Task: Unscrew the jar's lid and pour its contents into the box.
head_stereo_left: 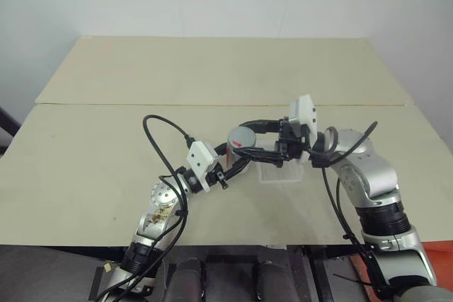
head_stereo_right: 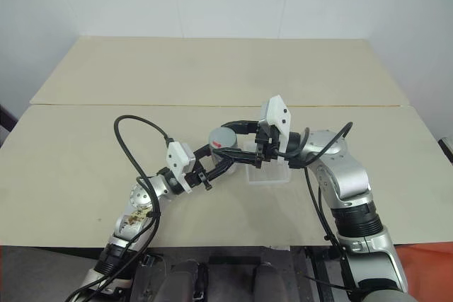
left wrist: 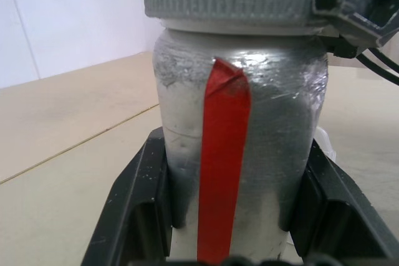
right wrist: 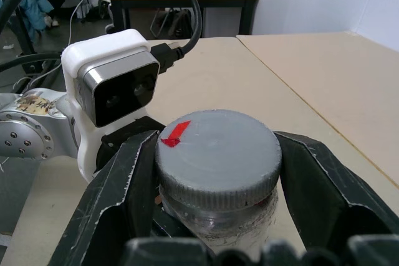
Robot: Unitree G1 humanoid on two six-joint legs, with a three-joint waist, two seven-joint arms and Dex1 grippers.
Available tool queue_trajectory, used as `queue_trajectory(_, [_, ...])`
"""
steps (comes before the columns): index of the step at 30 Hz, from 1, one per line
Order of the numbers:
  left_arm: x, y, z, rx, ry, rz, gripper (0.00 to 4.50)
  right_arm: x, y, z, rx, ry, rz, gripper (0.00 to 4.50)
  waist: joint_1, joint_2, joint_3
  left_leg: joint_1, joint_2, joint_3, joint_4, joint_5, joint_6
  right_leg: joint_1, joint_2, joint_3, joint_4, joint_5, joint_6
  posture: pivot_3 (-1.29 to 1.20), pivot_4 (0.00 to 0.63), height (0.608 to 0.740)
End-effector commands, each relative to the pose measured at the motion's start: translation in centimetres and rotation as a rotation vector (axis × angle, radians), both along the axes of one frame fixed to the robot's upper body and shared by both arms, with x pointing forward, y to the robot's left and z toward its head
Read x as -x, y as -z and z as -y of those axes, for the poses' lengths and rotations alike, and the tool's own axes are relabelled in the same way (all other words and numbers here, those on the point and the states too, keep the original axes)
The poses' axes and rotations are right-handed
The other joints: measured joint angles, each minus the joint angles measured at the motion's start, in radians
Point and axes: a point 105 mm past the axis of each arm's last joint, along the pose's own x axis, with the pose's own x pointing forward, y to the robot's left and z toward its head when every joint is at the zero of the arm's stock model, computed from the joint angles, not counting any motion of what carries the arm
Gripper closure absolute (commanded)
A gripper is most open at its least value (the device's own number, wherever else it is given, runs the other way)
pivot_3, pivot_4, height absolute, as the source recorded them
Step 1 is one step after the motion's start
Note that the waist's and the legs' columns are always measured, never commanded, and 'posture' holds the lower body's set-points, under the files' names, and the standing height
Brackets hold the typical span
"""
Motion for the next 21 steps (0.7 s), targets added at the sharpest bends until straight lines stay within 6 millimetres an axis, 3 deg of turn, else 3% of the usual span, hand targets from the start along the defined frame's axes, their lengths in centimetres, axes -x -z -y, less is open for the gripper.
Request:
queue_trajectory(1, [0.4, -1.2, 0.5, 0.003, 0.022, 0.069, 2.54, -0.3, -1.9, 0.4, -0.058, 0.023, 0.017, 1.72, 0.000, 0.000, 0.000, 0.000, 0.000, 0.000, 0.000, 0.000, 0.000, 0.000, 0.000, 0.000, 0.000, 0.000, 0.000, 0.00, 0.150, 0.740])
queue_trajectory(15, [0.5, -1.0, 0.5, 0.002, 0.019, 0.067, 2.54, -0.9, -3.5, 1.1, -0.229, 0.060, -0.092, 1.72, 0.000, 0.000, 0.000, 0.000, 0.000, 0.000, 0.000, 0.000, 0.000, 0.000, 0.000, 0.000, 0.000, 0.000, 0.000, 0.00, 0.150, 0.740])
queue_trajectory(18, [0.6, -1.0, 0.6, 0.006, 0.019, 0.066, 2.54, -1.8, -4.6, 3.1, -0.285, 0.205, -0.006, 1.72, 0.001, 0.000, 0.000, 0.000, 0.000, 0.000, 0.000, 0.000, 0.000, 0.000, 0.000, 0.000, 0.000, 0.000, 0.000, 0.00, 0.150, 0.740])
queue_trajectory(21, [0.6, -1.2, 0.6, 0.019, 0.009, 0.065, 2.54, -2.6, -4.2, 6.0, -0.259, 0.386, 0.058, 1.72, 0.006, 0.000, 0.000, 0.000, 0.000, 0.000, 0.000, 0.000, 0.000, 0.001, 0.000, 0.000, 0.000, 0.000, 0.000, 0.00, 0.150, 0.740])
